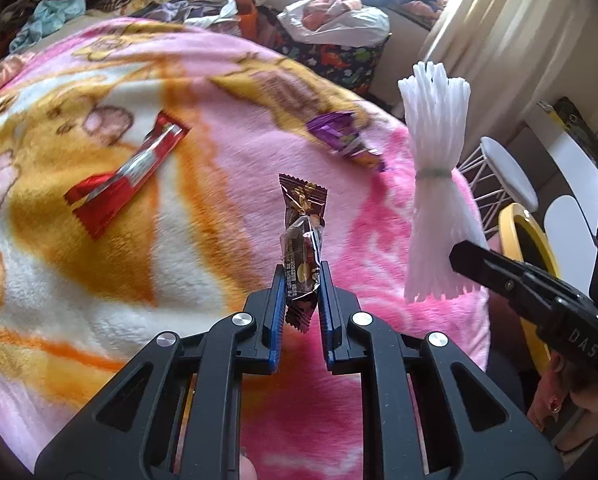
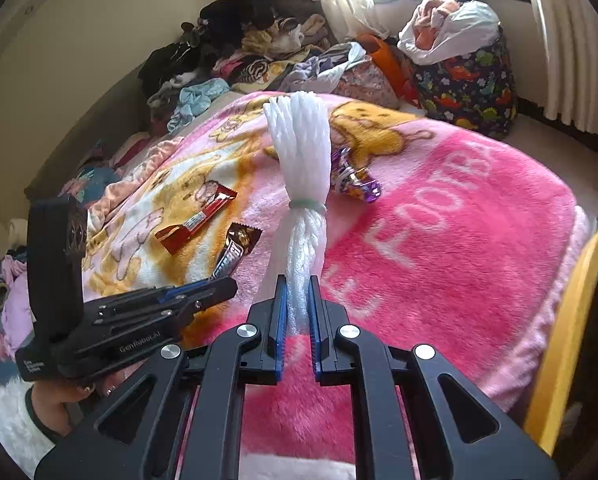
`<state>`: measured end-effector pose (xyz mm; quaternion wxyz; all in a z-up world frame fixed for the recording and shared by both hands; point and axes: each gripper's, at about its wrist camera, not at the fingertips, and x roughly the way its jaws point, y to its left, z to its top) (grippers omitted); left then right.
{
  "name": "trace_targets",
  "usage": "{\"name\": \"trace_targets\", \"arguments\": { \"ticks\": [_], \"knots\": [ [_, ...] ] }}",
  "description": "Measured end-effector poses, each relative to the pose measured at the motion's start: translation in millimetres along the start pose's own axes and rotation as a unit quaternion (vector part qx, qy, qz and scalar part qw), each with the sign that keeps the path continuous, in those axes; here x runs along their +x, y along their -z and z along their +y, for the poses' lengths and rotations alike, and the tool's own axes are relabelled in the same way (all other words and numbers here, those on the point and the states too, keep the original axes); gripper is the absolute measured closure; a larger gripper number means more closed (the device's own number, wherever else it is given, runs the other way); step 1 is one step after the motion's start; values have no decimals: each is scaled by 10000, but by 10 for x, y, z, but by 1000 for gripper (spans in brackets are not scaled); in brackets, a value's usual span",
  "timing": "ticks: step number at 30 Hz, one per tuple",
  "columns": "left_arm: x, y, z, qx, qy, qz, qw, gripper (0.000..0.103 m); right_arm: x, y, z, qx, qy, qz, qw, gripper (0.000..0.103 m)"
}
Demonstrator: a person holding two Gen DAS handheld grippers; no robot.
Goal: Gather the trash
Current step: 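Carry the chocolate bar and white bag bundle over the bin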
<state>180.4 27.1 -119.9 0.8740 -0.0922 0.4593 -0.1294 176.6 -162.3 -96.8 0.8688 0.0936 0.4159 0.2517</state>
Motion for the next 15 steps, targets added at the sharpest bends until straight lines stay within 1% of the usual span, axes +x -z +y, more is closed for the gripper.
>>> {"name": "trace_targets", "arguments": {
  "ticks": [15],
  "knots": [
    [-105, -48, -629, 490, 366, -179, 9980, 93, -640, 43, -417, 430, 322, -580, 9969, 93]
  ]
}}
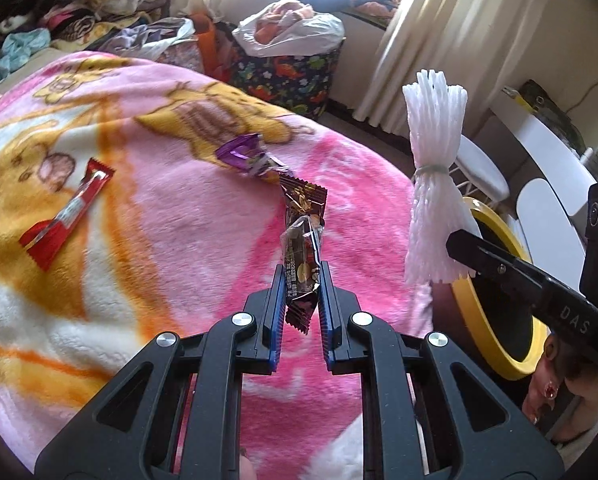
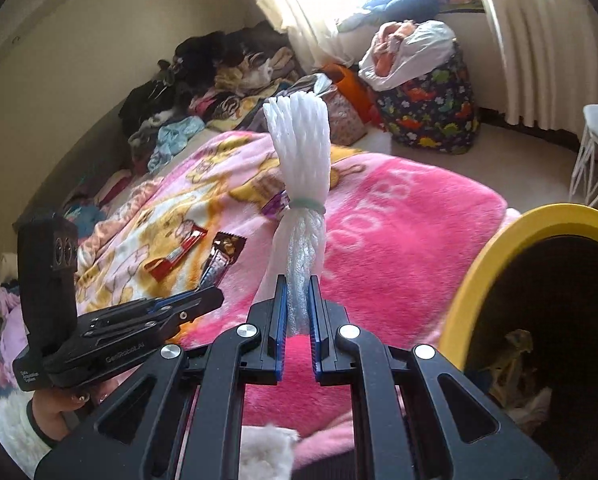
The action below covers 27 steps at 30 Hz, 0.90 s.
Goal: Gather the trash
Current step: 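Carry the chocolate bar and white bag bundle over the bin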
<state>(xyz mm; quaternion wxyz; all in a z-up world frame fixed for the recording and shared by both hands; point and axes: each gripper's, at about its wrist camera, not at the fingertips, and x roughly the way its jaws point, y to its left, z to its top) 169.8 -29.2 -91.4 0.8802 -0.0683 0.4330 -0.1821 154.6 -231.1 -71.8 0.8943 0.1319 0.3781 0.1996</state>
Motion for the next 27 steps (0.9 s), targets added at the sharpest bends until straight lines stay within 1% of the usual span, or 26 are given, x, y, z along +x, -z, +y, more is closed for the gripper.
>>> {"name": "trace_targets", "arguments": {
  "ticks": [4, 15, 27],
  "knots": [
    [-21, -16, -133, 100, 60, -32, 9999, 93, -129, 7, -136, 137, 160, -106, 9997, 93],
    [-18, -53, -453, 416, 273, -80, 9987, 93, -428, 58, -443, 415, 420, -303, 9978, 93],
    [42, -54, -886, 799, 518, -60, 9954, 93, -689, 160, -785, 819, 695, -374, 9935, 93]
  ]
}}
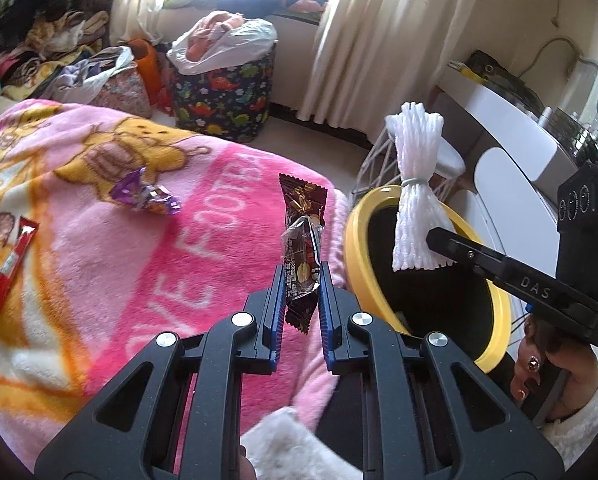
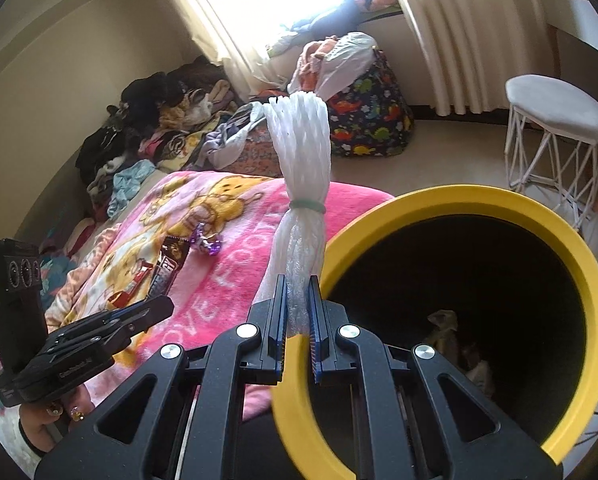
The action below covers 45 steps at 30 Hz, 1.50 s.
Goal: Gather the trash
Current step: 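Carry the chocolate bar and white bag bundle over the bin, then open both tools to drop the chocolate bar and bag bundle into the bin, then move both tools back over the red and purple wrappers on the blanket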
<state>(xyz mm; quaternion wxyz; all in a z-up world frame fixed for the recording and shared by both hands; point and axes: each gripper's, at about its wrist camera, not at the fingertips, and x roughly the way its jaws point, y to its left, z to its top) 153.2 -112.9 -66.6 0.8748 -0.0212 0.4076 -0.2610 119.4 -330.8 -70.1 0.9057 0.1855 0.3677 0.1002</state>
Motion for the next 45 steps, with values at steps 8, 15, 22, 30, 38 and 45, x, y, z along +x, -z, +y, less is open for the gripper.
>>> {"name": "trace_targets", "arguments": {
  "ticks": [8, 15, 22, 30, 38, 45],
  "knots": [
    [193, -62, -396, 314, 344, 111, 9989, 93, -152, 106, -354, 420, 382, 86, 9983, 93],
    [470, -93, -762, 647, 642, 294, 9954, 92, -309, 205, -733, 922, 739, 95, 9929, 79],
    [549, -111, -730, 610, 584, 202, 9962, 51, -409, 179, -764, 996, 913, -126, 9907, 53],
    [317, -166, -154, 181, 8, -206, 9996, 24, -88, -35, -254, 269, 459, -59, 9986, 46],
    [38, -186, 473, -204, -629, -478, 9967, 11, 350, -189, 339, -388, 93, 200, 9990, 44],
    [-163, -196, 959, -531, -1015, -636, 9914, 11, 767, -270, 846, -974, -182, 404, 9943, 43]
  ]
}}
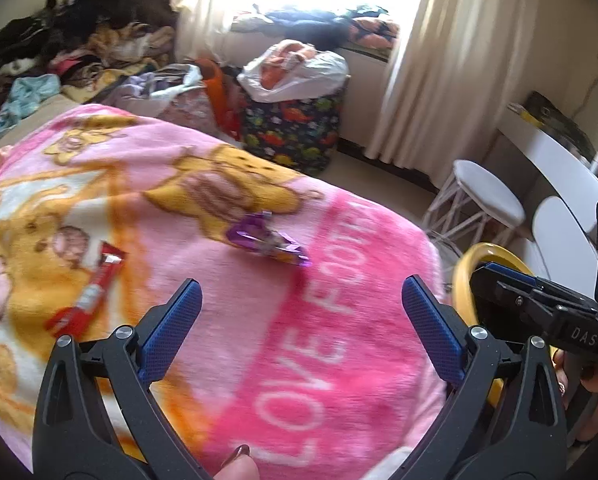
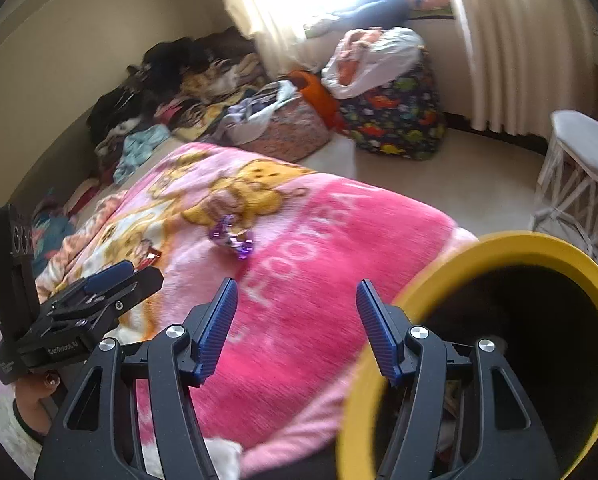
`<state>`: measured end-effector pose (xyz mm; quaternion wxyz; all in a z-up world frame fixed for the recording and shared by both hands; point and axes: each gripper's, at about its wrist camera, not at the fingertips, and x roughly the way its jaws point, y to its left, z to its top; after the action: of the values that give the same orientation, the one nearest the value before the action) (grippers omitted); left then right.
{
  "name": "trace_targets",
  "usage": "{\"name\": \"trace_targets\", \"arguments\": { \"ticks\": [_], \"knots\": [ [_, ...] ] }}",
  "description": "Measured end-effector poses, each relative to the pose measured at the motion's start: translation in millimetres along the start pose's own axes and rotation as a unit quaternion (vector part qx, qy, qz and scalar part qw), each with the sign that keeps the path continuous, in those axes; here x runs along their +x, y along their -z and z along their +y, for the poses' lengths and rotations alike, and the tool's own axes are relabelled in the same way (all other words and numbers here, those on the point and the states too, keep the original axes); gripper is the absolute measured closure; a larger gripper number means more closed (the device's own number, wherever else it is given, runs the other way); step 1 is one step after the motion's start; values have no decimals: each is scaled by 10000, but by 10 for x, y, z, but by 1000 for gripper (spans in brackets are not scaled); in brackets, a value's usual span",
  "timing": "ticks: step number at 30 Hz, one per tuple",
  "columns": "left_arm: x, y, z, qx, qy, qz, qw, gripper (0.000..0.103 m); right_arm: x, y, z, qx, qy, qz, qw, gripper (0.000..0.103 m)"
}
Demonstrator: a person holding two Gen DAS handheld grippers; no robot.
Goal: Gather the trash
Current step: 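Move both tools back over the red and purple wrappers on the blanket, then grasp the red candy wrapper with the left tool while the right tool grasps the purple wrapper, then carry the red and purple wrappers over the bin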
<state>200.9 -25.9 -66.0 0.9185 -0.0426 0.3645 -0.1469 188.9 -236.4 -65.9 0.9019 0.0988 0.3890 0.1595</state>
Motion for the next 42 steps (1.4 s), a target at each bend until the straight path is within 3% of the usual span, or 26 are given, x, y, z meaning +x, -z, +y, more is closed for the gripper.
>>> {"name": "trace_targets", "arguments": {
  "ticks": [14, 24, 26, 29, 31, 36, 42],
  "knots": [
    [-62, 41, 979, -600, -731, -41, 9955, 11, 992, -229, 546, -635, -236, 624, 9957, 43],
    [78, 161, 1355, -745, -1098, 152, 9910, 11, 1670, -323, 538, -622, -174, 1053, 9923, 44],
    [119, 199, 1409, -830, -1100, 230, 9902, 17, 1754, -343, 528, -544, -239, 1080, 9924, 44],
    [173, 239, 1465, -906, -1091, 342, 9893, 36, 1826, -364, 544, -522, -267, 1083, 9924, 45],
    [192, 268, 1459, -895, -1111, 392, 9890, 52, 1850, -375, 548, -540, -284, 1080, 9923, 60],
    [219, 282, 1374, -820, -1074, 503, 9895, 84, 1713, -353, 597, -656, -403, 941, 9926, 64],
    [158, 238, 1104, -637, -784, 424, 9940, 86, 1253, -300, 558, -487, -581, 627, 9952, 64]
  ]
}}
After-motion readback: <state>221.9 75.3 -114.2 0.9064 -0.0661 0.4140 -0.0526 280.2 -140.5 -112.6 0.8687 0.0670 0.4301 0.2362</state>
